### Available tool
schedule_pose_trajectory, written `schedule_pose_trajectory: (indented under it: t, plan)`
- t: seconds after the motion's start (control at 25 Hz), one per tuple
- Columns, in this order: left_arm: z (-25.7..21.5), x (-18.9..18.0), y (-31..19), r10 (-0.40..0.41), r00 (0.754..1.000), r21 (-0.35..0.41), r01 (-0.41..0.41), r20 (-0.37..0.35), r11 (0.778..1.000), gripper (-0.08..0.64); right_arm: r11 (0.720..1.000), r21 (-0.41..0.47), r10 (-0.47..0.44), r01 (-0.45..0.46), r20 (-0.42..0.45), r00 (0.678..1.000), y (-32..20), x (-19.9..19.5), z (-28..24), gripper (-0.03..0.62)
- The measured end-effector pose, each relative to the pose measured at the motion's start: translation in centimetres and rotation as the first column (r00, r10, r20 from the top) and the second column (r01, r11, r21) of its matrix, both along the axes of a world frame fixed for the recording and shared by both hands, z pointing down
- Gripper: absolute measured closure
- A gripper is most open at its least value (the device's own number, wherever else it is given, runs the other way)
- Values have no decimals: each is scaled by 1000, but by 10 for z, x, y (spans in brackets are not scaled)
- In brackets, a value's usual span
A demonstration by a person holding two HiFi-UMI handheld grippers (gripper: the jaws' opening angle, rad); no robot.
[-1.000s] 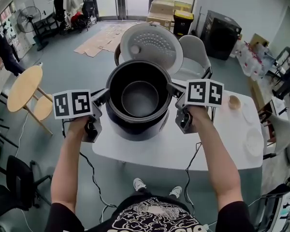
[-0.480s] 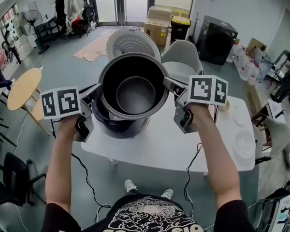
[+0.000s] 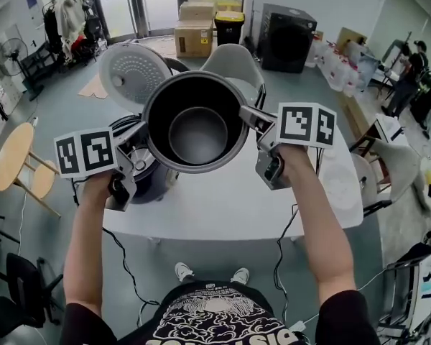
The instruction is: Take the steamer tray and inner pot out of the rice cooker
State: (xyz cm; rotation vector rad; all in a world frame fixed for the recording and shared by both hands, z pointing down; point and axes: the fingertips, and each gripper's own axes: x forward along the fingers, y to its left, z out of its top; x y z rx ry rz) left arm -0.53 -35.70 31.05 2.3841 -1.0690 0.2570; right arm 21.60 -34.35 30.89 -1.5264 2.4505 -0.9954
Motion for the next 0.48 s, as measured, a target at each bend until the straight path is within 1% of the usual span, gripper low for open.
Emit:
schedule_pose_trajectory:
  t: [0.12,0.24,0.36,0.48]
  plan:
    - [0,55,8,50,998,-23,-50,24,999,500,998,-27,53,-53,17,998,17,54,4,540]
    - [8,105,14,73,997,-42,-71,33,997,500,995,-61,87,-84,33,996,29,104,17,540]
    - [40,152,14,103,994,-67,-100,38,993,500,986,-109,135,-128,53,989,38,150,54,540]
    - [73,199,17,134,991,-116,-130,29,985,502,972,-167,177,-164,66,982,50,196,89,540]
